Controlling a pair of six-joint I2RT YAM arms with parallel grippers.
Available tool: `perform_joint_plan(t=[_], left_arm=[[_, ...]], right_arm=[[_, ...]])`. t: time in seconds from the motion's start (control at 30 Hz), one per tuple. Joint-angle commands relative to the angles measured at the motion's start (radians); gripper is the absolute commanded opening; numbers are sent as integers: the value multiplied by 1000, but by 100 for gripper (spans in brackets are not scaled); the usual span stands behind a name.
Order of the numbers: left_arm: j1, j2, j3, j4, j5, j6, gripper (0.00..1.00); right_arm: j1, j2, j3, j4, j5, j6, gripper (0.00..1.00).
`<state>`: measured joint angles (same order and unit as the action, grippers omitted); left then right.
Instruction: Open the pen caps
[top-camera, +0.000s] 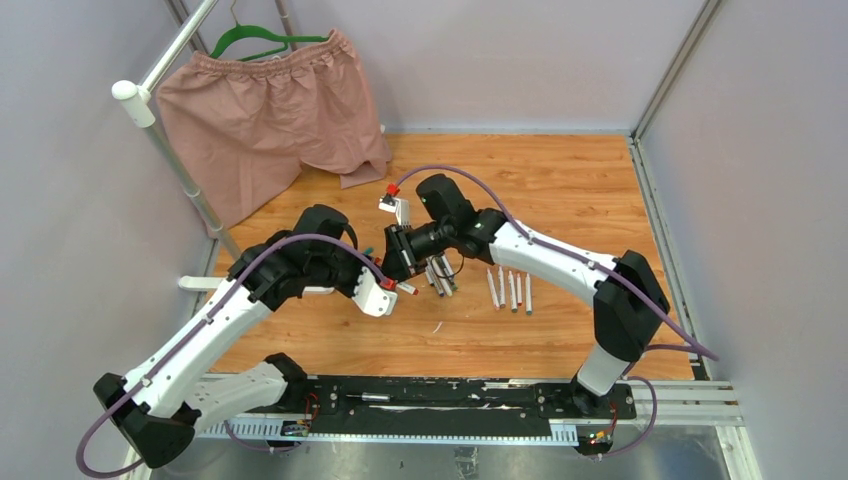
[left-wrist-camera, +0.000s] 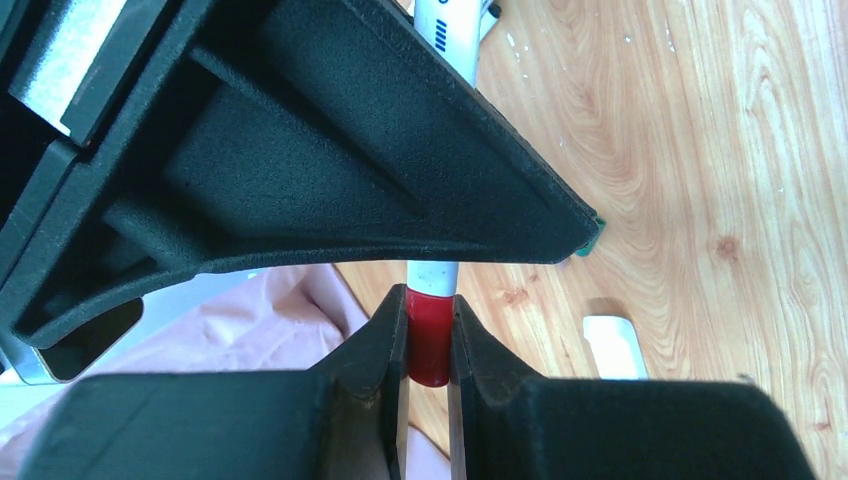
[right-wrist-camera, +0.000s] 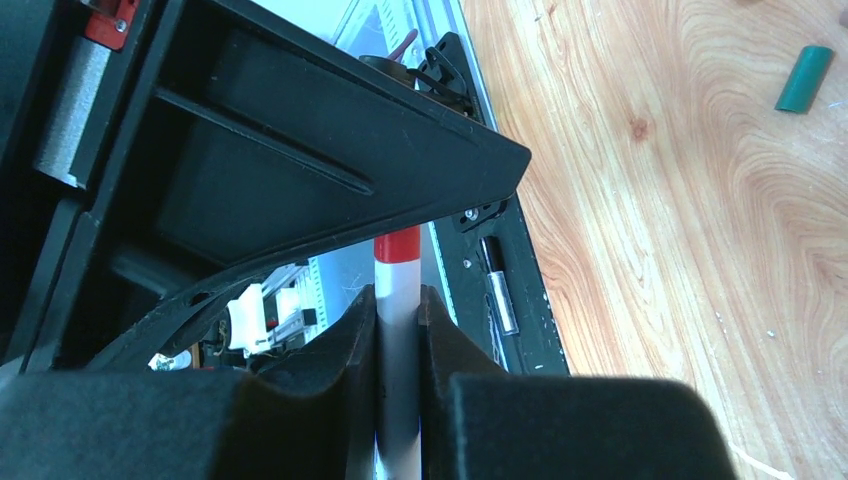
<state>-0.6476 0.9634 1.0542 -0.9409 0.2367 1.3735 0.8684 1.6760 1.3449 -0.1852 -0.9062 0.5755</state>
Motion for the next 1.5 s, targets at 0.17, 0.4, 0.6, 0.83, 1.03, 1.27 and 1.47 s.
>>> perform_joint_plan(t=[0.17,0.4,0.6,0.83,1.03,1.27,1.47], left_arm=[[6,40,-5,14,-159,-21,0],[39,47,-39,81,-223,-5,0],[124,58,-38,84,-201,18,0],[189,95,-50,90,-162,-36,0],[206,190,-74,95,-112,-184,0],[206,309,-125,217,-50,-344,0],[203,431,-142,301,-72,-411,0]], right_arm=[[-16,-80,-117,-46,2,11,0],[-16,-154,-186,-100,32,-17,0],[-19,-240,-249,-161,61,-56,0],[-119,-349,-251,-317,302,-151,0],[-183,-444,-362,-304,815,-195,0],[-194,-322,-435,-166,999,-191,0],[-194,-169,-471,-52,1063,-165,0]])
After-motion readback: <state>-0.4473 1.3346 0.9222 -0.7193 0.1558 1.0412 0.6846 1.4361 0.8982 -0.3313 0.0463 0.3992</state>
